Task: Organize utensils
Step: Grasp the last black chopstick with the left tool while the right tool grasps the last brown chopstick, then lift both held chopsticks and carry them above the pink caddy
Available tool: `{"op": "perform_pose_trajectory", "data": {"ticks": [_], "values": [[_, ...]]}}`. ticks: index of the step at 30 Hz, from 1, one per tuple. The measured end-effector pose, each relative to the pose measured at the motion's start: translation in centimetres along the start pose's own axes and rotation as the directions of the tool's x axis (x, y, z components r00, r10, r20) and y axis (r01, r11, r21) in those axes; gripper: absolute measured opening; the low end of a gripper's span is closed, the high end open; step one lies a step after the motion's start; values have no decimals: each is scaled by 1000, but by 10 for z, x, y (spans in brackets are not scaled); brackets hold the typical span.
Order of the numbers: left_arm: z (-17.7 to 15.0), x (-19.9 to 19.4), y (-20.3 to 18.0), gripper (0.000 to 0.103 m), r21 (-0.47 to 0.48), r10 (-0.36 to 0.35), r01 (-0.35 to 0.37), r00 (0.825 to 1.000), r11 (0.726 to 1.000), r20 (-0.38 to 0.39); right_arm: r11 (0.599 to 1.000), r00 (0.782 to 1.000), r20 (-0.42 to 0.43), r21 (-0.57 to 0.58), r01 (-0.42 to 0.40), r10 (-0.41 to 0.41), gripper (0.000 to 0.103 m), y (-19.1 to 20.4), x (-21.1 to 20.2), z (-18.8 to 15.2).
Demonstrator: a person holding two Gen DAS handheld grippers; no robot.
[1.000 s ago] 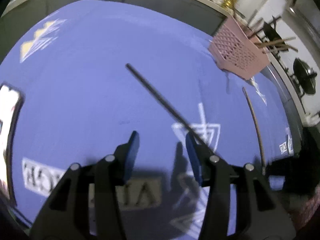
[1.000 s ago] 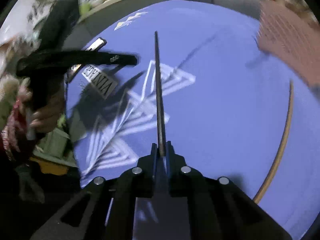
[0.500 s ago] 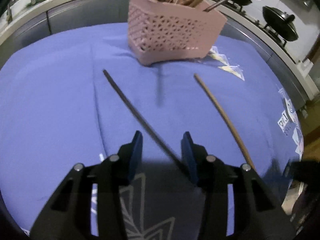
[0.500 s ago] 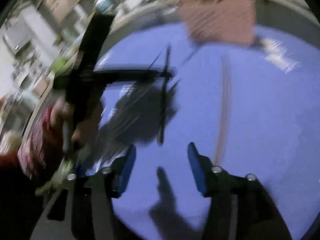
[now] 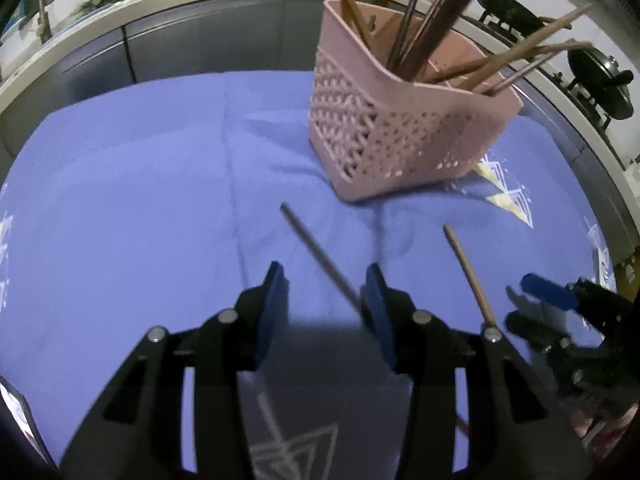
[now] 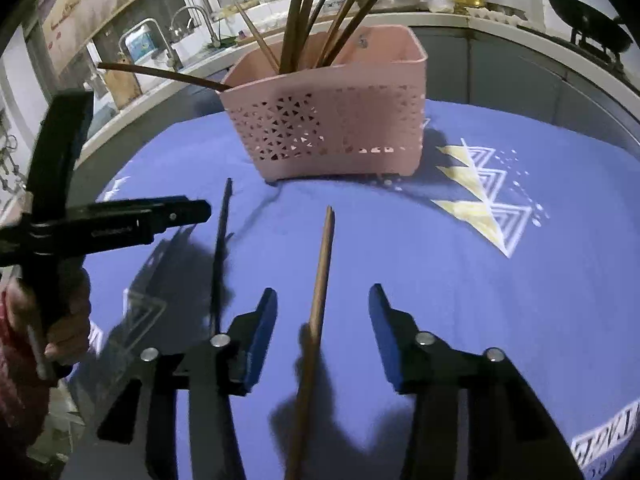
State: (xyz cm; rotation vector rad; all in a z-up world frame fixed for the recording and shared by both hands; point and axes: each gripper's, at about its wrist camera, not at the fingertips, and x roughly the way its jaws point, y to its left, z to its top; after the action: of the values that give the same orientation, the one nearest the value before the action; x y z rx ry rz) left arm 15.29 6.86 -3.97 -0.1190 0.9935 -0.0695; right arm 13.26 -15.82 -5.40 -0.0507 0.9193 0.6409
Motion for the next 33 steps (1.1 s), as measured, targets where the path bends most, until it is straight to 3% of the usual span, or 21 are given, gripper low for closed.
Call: {"op": "perform_pose_trajectory", "data": {"ticks": [4,6,8,16,20,24,28,33], "values": [[4,21,-12,38,18,46,-46,998,999,-44,999,1000,-5,-33,30,-30,36,2,21,9],[-2,23,-15,26,41,80,-79,997,996,-24,998,999,-16,-48,39,-40,19,4,27,11],[-9,22,-17,15,70,86,-85,996,994,-12,997,998,-26,-61,47,-49,9,4,32,7],[-45,3,-15,11,138,39,-37,999,990,-11,999,1000,-17,-44,12,-13,6,9,15,-19],[-80,-16,-18,10,234,-30,35,999,972,-26,999,1000,-26,-50,-13,12,6,17,-1,-46],[-108,-31,-20,11,280,-39,50,998,959,-46,998,1000,-28,-60,-8,6,7,23,-16,-67],[-107,-30,-20,11,281,-18,35,998,959,-60,998,999,-51,-63,-1,-2,7,26,-15,-62],[-82,-18,-26,11,269,20,-2,998,963,-65,996,995,-101,-91,14,-23,8,32,-1,-41]]}}
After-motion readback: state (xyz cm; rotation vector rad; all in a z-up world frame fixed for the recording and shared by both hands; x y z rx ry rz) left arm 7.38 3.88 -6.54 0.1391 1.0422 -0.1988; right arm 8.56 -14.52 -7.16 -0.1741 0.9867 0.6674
